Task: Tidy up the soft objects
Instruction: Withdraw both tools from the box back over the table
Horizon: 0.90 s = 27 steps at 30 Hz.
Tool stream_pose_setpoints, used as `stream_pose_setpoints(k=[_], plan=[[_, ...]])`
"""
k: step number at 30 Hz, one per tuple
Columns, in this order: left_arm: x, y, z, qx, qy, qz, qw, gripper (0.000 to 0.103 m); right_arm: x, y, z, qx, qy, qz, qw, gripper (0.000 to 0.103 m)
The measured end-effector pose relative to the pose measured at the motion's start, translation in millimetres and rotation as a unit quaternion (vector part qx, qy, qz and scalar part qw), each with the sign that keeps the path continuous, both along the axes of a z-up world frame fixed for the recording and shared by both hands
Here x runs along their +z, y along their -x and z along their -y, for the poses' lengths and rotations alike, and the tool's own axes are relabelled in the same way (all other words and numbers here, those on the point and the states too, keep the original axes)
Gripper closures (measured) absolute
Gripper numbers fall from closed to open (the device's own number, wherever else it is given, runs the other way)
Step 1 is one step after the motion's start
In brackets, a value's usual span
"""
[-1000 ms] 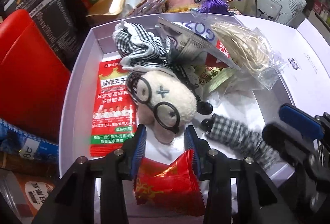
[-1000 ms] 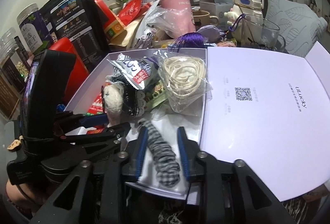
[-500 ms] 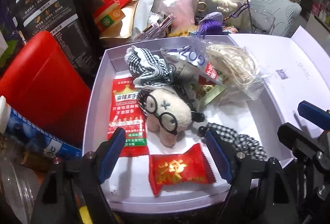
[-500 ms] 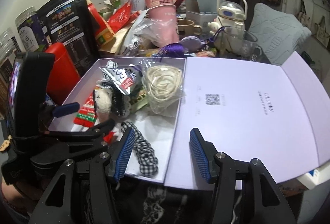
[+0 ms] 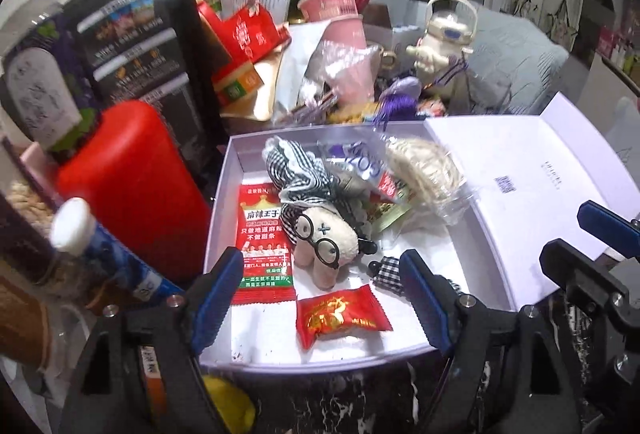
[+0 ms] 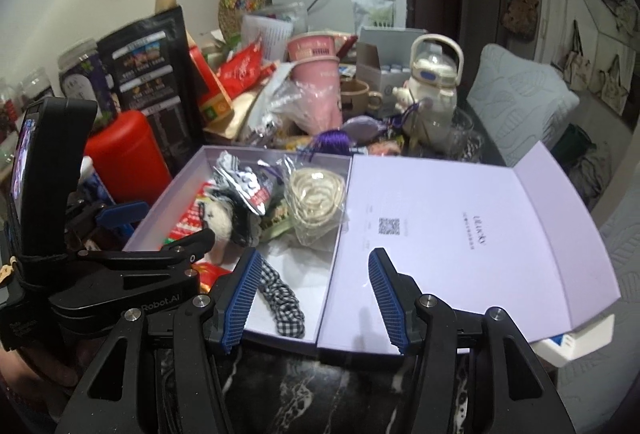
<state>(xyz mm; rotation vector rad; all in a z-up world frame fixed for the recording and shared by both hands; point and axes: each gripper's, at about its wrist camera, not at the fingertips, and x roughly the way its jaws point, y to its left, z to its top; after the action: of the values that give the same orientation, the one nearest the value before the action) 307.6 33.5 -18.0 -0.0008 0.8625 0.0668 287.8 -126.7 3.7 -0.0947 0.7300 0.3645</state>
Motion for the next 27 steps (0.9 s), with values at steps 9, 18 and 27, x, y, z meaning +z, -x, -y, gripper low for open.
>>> stream_pose_setpoints(k=[9, 18, 27], plan=[[42, 40, -2, -0.003, 0.001, 0.052, 0.9986, 0.001, 39, 39, 9, -0.009, -0.002, 0.061, 0.998, 0.026], [87, 90, 0, -0.009, -0.001, 0.116, 0.9932, 0.001, 81, 89, 18, -0.007, -0.018, 0.126, 0.992, 0.023], [117, 154, 5, -0.021, -0.004, 0.165, 0.9861, 0.001, 103, 147, 29, -0.016, -0.028, 0.173, 0.984, 0.02]])
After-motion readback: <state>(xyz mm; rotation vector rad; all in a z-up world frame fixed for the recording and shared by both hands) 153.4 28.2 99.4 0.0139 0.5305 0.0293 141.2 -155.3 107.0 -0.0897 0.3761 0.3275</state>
